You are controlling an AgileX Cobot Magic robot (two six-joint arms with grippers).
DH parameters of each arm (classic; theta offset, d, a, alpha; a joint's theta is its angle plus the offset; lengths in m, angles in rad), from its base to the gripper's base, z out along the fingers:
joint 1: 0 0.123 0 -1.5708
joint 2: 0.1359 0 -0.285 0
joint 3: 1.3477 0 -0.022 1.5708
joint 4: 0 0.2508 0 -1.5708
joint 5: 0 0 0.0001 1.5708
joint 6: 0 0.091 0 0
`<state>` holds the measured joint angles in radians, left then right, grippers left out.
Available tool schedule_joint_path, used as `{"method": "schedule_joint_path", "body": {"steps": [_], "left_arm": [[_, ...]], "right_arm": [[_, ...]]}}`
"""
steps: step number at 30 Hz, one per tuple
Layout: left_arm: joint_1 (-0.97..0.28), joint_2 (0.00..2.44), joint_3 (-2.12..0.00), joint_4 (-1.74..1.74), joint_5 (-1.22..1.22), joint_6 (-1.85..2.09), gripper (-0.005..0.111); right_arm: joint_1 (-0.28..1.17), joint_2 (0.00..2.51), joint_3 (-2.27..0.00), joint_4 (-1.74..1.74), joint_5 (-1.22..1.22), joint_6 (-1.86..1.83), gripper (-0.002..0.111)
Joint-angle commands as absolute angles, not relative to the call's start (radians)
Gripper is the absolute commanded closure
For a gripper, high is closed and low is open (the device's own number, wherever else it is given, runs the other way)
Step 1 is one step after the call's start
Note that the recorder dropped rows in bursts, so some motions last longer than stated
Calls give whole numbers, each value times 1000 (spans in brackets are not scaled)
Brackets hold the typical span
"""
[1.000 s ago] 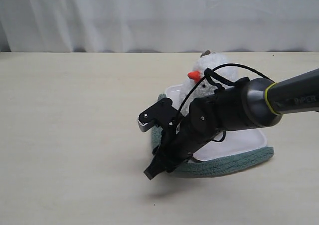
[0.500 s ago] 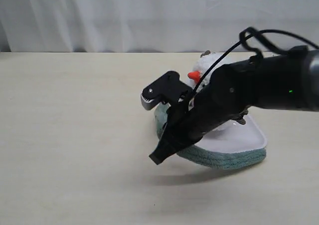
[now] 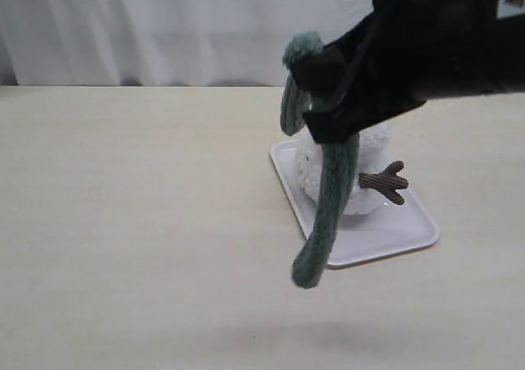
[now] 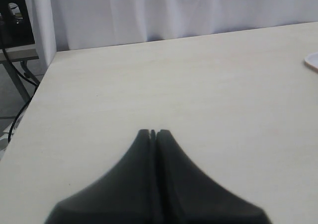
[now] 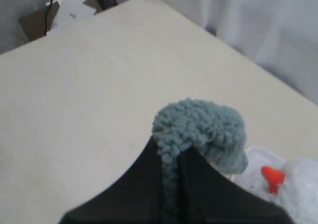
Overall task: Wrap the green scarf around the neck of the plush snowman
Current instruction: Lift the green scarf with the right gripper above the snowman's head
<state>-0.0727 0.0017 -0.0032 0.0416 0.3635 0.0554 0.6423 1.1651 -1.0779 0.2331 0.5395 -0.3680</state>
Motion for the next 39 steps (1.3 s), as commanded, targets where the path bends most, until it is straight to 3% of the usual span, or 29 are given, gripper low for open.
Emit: {"method": "schedule_joint_path", "body": {"steps": [1, 8, 15, 39], "left_arm": [[-71, 0, 0, 41, 354, 54, 107], [-71, 0, 0, 41, 354, 54, 107], [-71, 0, 0, 41, 354, 54, 107], [-71, 0, 0, 41, 354, 54, 107]], "right_arm": [[641, 1154, -1133, 109, 452, -398, 104], [639, 1296, -1133, -156, 400, -351, 104], [636, 1415, -1133, -177, 126, -323, 104], [304, 1551, -1133, -164, 208, -378, 104]]}}
